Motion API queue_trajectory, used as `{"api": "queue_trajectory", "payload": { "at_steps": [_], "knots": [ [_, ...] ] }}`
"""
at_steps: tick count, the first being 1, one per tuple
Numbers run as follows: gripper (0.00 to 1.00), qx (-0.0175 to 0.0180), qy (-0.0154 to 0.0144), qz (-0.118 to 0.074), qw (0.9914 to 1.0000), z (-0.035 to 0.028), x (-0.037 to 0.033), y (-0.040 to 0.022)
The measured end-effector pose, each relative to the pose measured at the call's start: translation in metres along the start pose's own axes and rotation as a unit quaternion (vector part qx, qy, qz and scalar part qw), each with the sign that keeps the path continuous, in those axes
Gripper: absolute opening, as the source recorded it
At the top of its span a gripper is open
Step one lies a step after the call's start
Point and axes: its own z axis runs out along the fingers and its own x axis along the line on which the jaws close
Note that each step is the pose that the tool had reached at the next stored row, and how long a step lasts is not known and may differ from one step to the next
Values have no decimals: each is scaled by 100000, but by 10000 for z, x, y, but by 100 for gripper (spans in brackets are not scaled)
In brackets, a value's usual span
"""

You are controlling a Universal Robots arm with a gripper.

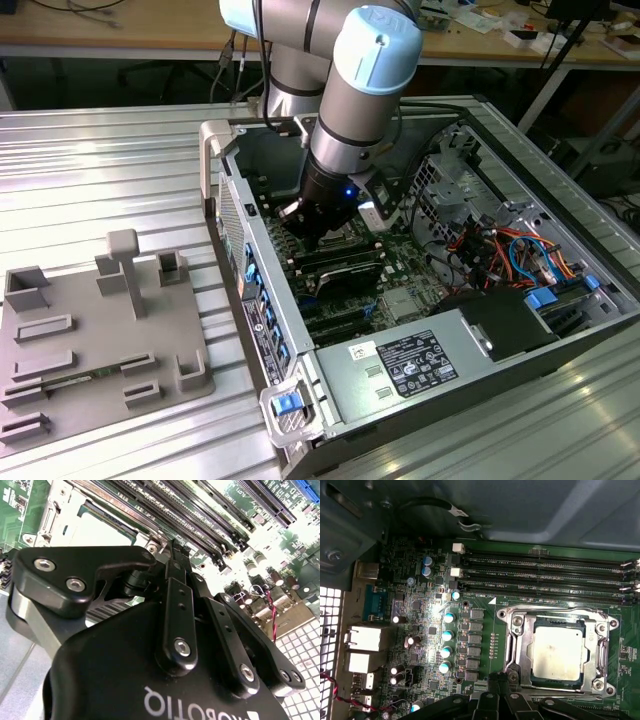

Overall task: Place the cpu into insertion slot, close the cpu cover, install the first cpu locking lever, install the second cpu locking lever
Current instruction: 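Install the second cpu locking lever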

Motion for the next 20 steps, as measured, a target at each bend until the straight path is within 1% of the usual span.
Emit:
{"api": "queue_trajectory", "payload": {
  "at_steps": [7, 13, 20],
  "knots": [
    [11, -293, -31, 0, 100000, 19, 0, 5],
    [11, -384, -25, -16, 99999, 53, -2, 7],
    [11, -401, -36, -10, 99999, 56, 0, -5]
  ]
}}
